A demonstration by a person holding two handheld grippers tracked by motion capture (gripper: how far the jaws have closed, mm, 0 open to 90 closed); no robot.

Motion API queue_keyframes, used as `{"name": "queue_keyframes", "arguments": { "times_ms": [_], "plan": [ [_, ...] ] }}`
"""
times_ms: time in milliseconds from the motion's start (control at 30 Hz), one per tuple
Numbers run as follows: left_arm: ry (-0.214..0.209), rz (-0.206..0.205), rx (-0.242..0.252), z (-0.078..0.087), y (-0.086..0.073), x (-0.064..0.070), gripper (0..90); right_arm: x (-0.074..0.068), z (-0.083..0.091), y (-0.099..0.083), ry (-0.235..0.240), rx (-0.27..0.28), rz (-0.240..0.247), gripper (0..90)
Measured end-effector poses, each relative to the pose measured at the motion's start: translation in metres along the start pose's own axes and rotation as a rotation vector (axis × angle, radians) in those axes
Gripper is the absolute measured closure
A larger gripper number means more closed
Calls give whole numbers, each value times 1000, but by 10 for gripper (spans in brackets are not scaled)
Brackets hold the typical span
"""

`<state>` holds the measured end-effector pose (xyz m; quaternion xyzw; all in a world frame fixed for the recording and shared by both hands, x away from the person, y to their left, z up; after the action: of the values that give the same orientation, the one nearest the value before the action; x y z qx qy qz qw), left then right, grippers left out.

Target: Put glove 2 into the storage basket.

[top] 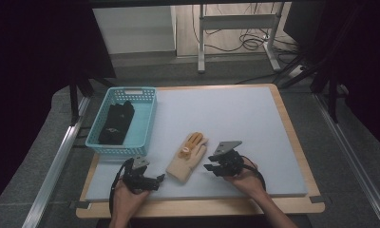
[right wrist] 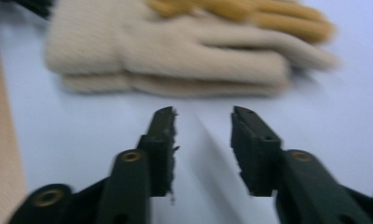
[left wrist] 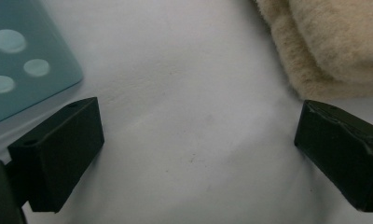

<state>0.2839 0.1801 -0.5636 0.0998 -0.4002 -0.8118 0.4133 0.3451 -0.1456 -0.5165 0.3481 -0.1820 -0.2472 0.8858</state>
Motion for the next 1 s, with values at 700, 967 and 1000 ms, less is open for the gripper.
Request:
{"name": "queue_keyframes", "arguments": {
  "times_ms": [700,967,1000],
  "plan": [
    [-2,7,-9,-1,1,0,9,74,36,-71,-271,-28,-199,184],
    [-3,6,-7,-1,1,0,9,77,33,-78,-272,-32,-229,157],
    [-3,6,-7,-1,1,0,9,77,33,-78,-272,-31,-233,157]
  ]
}}
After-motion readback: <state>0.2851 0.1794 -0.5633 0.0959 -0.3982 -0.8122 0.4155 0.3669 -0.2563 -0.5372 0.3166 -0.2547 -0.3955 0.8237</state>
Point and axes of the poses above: each handheld gripper's, and its own axes: z roughly backward along the jaws, y roughly out of its top, x roughly to its right, the point moved 1 cm from there along -z, roughly forward along the jaws, and after that the axes turned 10 degrees about -y, right-handed, at the moved point
